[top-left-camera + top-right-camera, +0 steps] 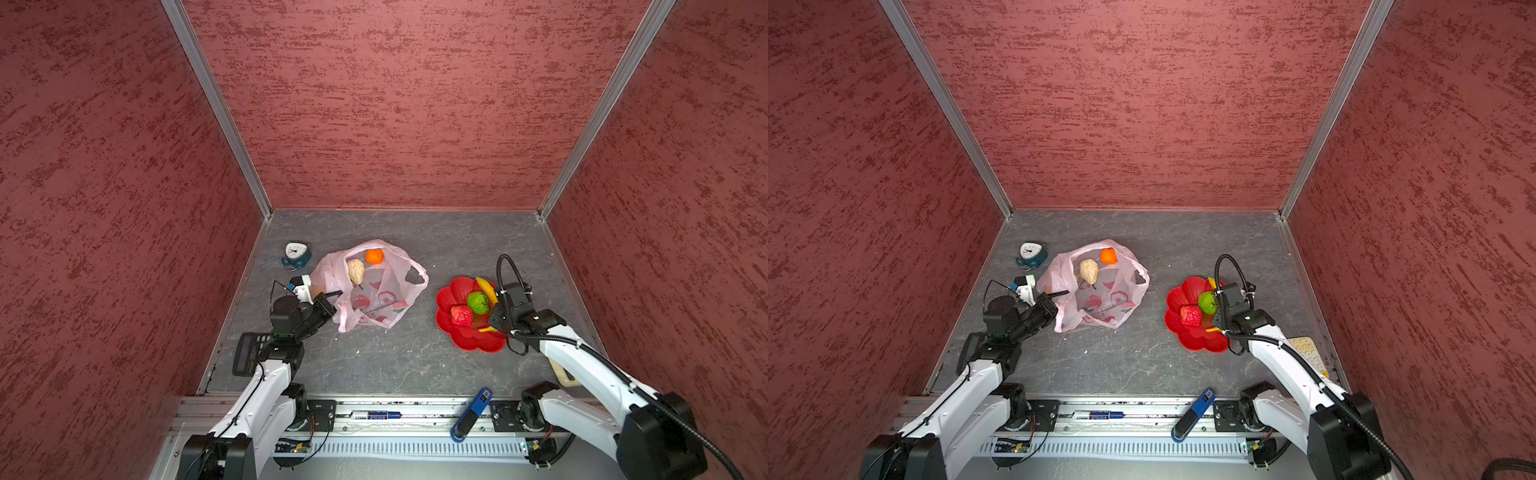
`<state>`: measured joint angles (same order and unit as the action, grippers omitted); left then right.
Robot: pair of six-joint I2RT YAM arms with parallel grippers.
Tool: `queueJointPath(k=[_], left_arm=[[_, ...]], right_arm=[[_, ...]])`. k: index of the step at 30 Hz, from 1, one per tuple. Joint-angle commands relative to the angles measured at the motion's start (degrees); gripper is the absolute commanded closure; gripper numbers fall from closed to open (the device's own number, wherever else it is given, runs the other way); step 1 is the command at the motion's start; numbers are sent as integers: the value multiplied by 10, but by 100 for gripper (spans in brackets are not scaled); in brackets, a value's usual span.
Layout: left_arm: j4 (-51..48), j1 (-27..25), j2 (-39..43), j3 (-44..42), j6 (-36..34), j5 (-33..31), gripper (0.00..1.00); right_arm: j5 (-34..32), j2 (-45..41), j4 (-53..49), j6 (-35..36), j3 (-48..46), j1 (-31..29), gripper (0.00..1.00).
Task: Take the fake fruits out of the plastic bag
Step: 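Lower the yellow banana into the red bowl and open the right gripper, then move the right gripper back into the bag over the cream pear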
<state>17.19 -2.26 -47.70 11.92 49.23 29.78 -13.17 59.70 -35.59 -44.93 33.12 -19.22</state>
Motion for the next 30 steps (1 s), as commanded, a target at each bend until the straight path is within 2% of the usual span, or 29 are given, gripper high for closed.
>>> queueJointPath(k=[1,22,27,30], left_arm=[[7,0,1,5,-9,1,99],[-1,1,9,2,-11,1,99],[-20,4,19,3,-20,8,99],[-33,7,26,3,-25,18,99]], right_arm=[[4,-2,14,-1,-8,4,69],[1,1,11,-1,-15,4,60],[25,-32,6,56,45,2,60],[34,-49,23,97,99,-19,60]])
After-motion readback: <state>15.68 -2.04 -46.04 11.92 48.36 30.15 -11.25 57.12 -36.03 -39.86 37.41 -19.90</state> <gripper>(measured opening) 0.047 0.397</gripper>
